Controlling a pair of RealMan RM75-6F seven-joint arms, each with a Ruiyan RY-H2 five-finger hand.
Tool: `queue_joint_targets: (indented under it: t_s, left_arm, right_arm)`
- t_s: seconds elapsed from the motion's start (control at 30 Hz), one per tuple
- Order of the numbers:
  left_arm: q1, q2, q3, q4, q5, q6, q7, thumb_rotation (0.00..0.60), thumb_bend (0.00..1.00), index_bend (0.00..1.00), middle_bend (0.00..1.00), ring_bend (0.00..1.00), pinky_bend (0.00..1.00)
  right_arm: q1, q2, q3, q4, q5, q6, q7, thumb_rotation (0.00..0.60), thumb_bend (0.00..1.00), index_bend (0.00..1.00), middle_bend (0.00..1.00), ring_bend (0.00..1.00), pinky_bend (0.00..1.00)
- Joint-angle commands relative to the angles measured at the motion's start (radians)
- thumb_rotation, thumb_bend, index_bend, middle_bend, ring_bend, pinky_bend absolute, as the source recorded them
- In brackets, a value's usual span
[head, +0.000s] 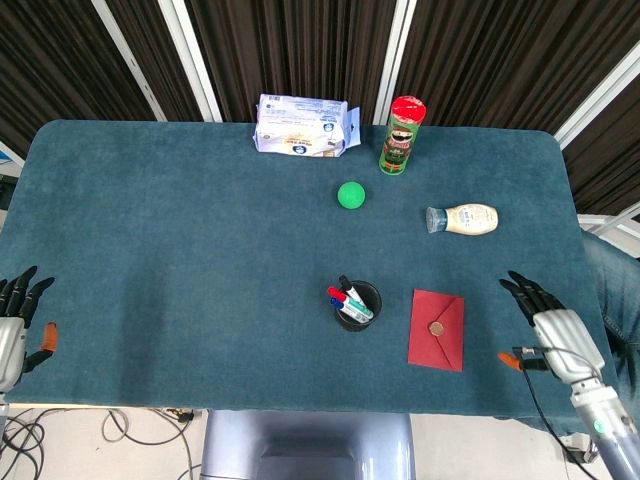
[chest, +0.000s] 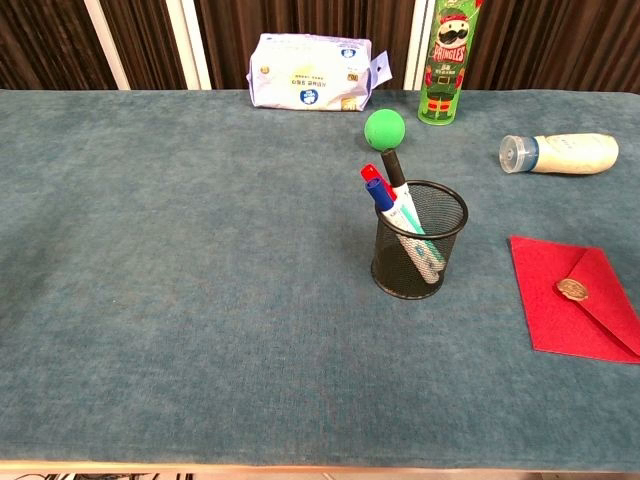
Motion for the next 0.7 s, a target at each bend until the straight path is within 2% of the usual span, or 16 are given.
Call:
queue_joint_targets:
  t_s: [0.03, 0.17, 0.3, 0.47, 0.7]
  left_arm:
    - [-0.001, -0.004, -0.001, -0.001, -0.002, -0.001, 0.006, 0.6, 0.52, 0.12, 0.01, 0.04, 0.02]
    - [-0.001, -0.007, -0.005, -0.003, -0.009, 0.0, 0.005, 0.6, 0.52, 0.12, 0.01, 0.04, 0.02]
    - [-0.002, -0.008, -0.005, -0.003, -0.011, -0.002, 0.01, 0.6, 0.52, 0.12, 0.01, 0.04, 0.02]
    - [-0.003, -0.008, -0.007, -0.002, -0.017, -0.002, 0.009, 0.6, 0.52, 0.12, 0.01, 0.04, 0.02]
    - [-0.002, -0.007, -0.008, 0.0, -0.02, -0.002, 0.002, 0.6, 0.52, 0.12, 0.01, 0.04, 0.02]
  right_arm:
    - [0.174, 0.114, 0.043, -0.04, 0.006, -0.232, 0.323, 0.6, 0.12, 0.09, 0.0, 0.1, 0.2]
    - [0.298, 0.143, 0.05, -0.022, -0.043, -0.38, 0.598, 0.6, 0.12, 0.15, 0.0, 0.1, 0.2]
    - [0.39, 0.118, 0.058, 0.021, -0.073, -0.458, 0.72, 0.6, 0.12, 0.19, 0.0, 0.1, 0.2]
    - [0.476, 0.052, 0.078, 0.054, -0.044, -0.539, 0.741, 0.6, 0.21, 0.28, 0.0, 0.1, 0.2]
    - [0.575, -0.058, 0.122, 0.118, 0.083, -0.666, 0.703, 0.6, 0.3, 0.36, 0.0, 0.1, 0.2]
